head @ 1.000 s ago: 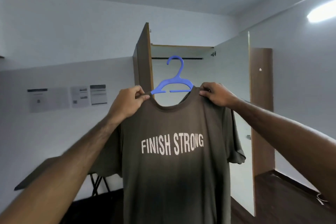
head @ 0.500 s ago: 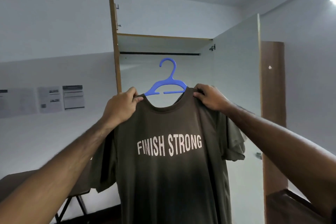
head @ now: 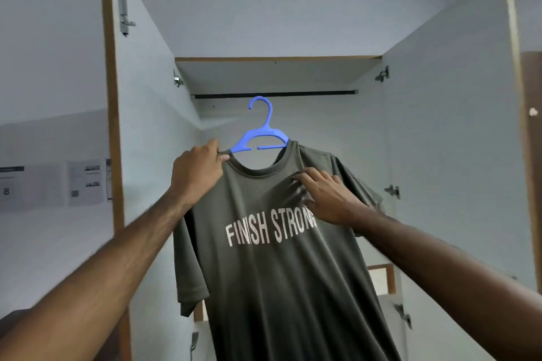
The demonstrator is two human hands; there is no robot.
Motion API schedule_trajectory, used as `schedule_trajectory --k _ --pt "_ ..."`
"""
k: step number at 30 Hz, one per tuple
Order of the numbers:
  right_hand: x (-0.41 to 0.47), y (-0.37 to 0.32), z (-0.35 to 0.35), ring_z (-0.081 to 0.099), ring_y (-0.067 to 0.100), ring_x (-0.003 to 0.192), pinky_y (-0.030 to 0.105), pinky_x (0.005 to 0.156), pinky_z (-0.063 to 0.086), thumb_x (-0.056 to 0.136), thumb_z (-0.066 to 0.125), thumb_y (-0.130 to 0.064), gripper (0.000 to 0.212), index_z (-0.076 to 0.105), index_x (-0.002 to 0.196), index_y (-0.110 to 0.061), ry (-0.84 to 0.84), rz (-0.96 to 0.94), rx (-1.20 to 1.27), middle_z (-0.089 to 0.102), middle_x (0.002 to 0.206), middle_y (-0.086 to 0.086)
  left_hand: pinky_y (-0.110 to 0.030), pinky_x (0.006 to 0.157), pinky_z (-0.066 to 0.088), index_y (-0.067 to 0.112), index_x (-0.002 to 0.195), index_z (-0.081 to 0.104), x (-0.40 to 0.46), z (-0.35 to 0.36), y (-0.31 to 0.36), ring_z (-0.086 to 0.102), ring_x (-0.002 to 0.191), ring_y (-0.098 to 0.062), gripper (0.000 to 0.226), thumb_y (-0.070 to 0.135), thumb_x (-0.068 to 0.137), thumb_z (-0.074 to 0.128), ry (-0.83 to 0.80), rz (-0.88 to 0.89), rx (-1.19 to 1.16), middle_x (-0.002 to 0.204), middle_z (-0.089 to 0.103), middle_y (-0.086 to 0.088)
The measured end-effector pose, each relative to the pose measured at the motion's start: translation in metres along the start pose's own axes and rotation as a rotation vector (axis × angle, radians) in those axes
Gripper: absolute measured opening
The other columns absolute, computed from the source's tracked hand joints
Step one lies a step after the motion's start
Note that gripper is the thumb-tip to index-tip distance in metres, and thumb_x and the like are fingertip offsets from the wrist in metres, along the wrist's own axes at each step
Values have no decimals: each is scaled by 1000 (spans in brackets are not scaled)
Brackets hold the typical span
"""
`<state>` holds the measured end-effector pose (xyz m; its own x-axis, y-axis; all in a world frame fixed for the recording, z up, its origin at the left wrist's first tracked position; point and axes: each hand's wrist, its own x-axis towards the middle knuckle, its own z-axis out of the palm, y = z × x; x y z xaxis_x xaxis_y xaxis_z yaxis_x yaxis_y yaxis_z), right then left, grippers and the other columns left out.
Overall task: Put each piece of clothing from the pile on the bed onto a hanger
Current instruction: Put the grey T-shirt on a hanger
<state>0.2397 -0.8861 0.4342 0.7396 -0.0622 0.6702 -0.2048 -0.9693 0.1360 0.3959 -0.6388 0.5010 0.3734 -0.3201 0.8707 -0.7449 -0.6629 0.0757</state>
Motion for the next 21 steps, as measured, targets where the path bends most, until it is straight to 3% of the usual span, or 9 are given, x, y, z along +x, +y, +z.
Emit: schedule_trajectory --k 4,7,10,16,21 --pt "54 55 65 48 25 126 45 100 41 88 56 -30 47 45 134 -29 15 -29 8 44 137 -5 -39 63 44 12 98 51 42 76 -12 63 75 -41 27 38 102 48 32 20 145 83 67 -16" --pt "104 90 113 47 23 126 41 99 40 89 56 -27 48 45 136 -31 5 -79 -16 44 138 -5 -39 64 42 11 98 53 82 126 -34 64 79 -42 26 37 102 50 43 20 213 85 67 -17" --pt "162 125 154 44 24 126 39 99 39 89 52 -25 48 46 137 -29 61 -129 -40 45 137 -4 -42 69 50 12 97 52 130 175 -57 64 79 -41 26 38 101 51 65 -13 246 84 67 -15" --pt "269 175 235 32 22 141 42 113 33 96 54 -42 63 32 152 -27 95 -136 140 31 158 -3 -43 69 52 14 97 51 203 257 -88 62 75 -37 23 37 101 50 60 -35 327 82 67 -12" --pt "354 193 317 31 22 143 41 116 31 96 56 -38 69 25 156 -26 113 -203 227 26 161 -2 -42 69 50 15 99 51 252 314 -114 61 76 -37 23 38 101 50 82 -36 431 83 66 -11"
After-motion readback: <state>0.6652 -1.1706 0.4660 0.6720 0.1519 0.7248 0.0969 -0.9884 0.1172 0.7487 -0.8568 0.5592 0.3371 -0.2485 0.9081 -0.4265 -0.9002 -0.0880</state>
